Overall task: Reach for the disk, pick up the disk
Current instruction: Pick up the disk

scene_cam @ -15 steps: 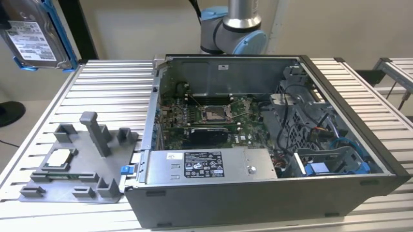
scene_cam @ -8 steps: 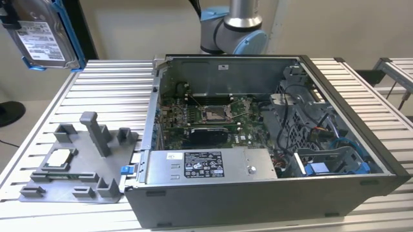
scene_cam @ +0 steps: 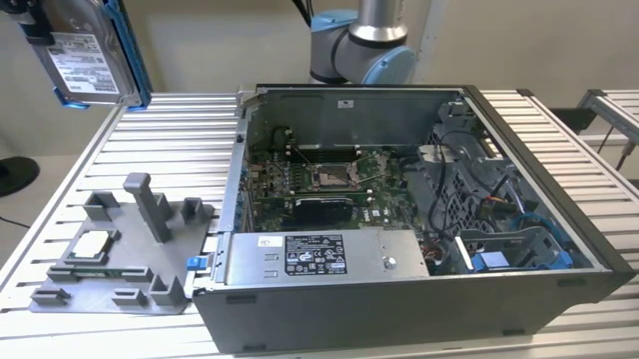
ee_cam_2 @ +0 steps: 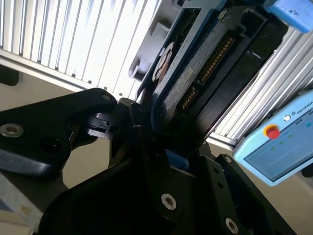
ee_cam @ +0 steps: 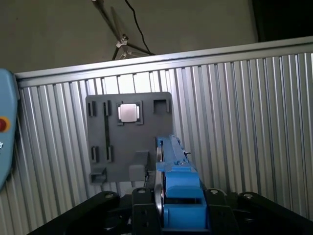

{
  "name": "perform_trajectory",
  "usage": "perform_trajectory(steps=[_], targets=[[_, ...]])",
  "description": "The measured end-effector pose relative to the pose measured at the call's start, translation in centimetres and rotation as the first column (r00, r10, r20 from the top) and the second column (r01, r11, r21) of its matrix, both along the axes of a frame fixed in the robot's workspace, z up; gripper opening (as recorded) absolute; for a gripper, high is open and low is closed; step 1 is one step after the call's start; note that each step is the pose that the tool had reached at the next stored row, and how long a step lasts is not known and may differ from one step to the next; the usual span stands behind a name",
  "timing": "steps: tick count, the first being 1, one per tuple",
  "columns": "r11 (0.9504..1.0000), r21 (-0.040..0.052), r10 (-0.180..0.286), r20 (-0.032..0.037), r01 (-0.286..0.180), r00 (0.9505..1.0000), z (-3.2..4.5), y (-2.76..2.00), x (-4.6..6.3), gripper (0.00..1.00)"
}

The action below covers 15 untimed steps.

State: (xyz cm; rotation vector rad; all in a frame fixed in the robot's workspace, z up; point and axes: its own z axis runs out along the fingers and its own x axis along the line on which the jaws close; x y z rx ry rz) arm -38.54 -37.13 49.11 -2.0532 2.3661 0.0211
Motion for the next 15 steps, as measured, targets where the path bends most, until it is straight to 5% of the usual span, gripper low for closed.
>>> perform_trajectory(steps=[15], targets=[[1.0,0.0,0.002,0.0,-0.002,1.0,0.0,0.0,4.8,0.0]])
